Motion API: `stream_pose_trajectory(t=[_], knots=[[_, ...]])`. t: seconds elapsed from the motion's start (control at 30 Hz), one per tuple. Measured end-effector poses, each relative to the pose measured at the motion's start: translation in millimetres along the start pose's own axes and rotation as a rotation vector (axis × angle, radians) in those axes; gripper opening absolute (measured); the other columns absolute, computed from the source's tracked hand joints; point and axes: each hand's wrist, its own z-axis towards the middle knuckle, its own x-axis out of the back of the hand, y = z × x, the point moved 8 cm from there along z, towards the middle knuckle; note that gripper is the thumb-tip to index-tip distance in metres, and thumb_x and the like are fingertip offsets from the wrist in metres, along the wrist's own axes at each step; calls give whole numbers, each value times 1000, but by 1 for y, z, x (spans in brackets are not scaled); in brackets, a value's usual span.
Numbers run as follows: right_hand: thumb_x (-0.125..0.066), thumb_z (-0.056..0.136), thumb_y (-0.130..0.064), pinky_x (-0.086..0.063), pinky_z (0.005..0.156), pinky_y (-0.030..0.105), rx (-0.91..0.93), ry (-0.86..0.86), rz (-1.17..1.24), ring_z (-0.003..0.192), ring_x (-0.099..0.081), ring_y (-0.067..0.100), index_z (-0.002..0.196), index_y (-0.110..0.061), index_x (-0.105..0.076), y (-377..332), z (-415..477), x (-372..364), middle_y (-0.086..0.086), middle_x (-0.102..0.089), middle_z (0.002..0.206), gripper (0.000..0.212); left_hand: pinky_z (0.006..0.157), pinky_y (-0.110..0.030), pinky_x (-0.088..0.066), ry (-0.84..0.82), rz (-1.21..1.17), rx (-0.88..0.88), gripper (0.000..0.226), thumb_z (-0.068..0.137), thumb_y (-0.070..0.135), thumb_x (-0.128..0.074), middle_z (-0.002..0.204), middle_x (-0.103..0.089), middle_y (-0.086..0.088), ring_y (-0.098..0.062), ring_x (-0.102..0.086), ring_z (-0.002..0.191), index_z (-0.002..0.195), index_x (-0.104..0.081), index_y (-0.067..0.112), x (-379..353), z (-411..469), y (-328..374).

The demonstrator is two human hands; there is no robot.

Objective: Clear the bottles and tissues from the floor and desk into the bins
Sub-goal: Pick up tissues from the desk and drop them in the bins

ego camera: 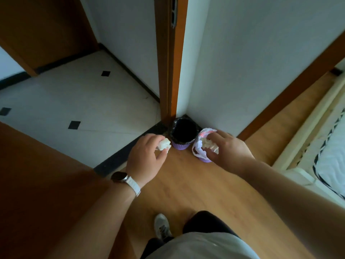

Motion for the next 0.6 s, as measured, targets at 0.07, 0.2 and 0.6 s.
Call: stream_pose_trajectory(t=[0.07, 0.2, 0.6], knots=[[-74, 74, -24, -36, 62, 25, -30, -2, 33, 81, -62, 28, 99, -16, -65, 7, 11, -6, 3, -64, 91, 27, 74, -22, -44, -31, -7, -11, 29, 86, 25, -67, 108, -64, -1, -18, -59, 97, 112, -64, 14, -11, 17, -7], [-69, 78, -31, -49, 57, 33, -92, -56, 75, 81, -63, 28, 105, -21, -62, 28, 30, -31, -1, -64, 98, 30, 72, -25, -47, -87, -15, -25, 29, 85, 24, -67, 107, -65, -2, -19, -59, 96, 112, -64, 13, -33, 48, -11], [-67, 81, -28, -47, 64, 31, -214, -125, 217, 84, -62, 27, 106, -17, -65, 139, 164, -113, 3, -65, 96, 27, 72, -8, -37, -293, 45, 51, 30, 87, 23, -70, 111, -66, -1, -16, -60, 97, 115, -65, 14, -137, 199, -35]])
